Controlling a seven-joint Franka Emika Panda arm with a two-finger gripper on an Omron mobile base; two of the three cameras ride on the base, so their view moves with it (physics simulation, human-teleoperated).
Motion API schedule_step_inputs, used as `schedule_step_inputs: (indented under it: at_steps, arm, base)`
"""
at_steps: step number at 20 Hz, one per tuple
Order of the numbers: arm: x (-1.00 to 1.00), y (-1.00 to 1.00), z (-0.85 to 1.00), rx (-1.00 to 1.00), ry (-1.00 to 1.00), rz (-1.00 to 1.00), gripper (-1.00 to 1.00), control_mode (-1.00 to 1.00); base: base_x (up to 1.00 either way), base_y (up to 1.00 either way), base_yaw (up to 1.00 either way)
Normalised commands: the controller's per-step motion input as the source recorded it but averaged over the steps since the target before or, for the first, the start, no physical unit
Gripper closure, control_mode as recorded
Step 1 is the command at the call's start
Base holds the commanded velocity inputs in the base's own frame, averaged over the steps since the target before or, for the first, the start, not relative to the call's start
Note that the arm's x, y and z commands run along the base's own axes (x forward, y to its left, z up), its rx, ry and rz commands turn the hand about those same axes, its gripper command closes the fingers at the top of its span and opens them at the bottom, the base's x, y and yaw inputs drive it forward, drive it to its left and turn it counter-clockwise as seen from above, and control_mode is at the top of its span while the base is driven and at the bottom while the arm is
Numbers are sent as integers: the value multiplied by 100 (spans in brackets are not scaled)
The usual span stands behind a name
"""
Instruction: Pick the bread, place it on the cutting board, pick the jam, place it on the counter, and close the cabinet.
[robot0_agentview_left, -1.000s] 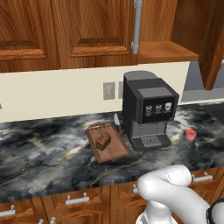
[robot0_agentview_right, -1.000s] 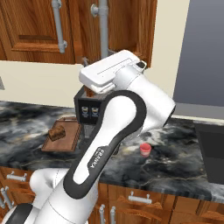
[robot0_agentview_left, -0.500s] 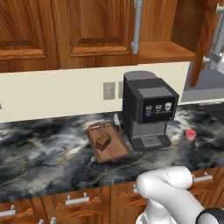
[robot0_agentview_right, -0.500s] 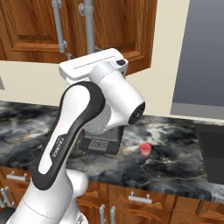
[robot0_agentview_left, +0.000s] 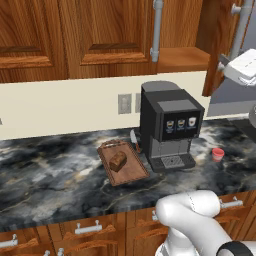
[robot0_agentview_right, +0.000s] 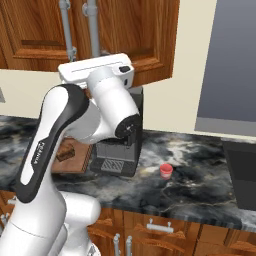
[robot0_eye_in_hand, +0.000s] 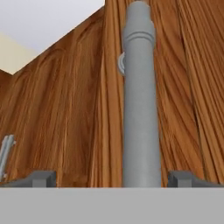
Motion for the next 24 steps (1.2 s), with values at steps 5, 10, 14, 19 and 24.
schedule_step_inputs:
  at_steps: [5, 10, 14, 19, 24]
  arm:
    - [67, 10, 0, 0, 2, -1, -100, -100]
    - [60, 22, 0, 0, 2, 0, -100, -100]
    - [49, 23, 0, 0, 2, 0, -100, -100]
    - [43, 24, 0, 0, 1, 0, -100, -100]
    - [34, 27, 0, 0, 1, 0, -100, -100]
  base:
    - [0, 0, 0]
    - [0, 0, 0]
    - [0, 0, 0]
    - [0, 0, 0]
    - [0, 0, 0]
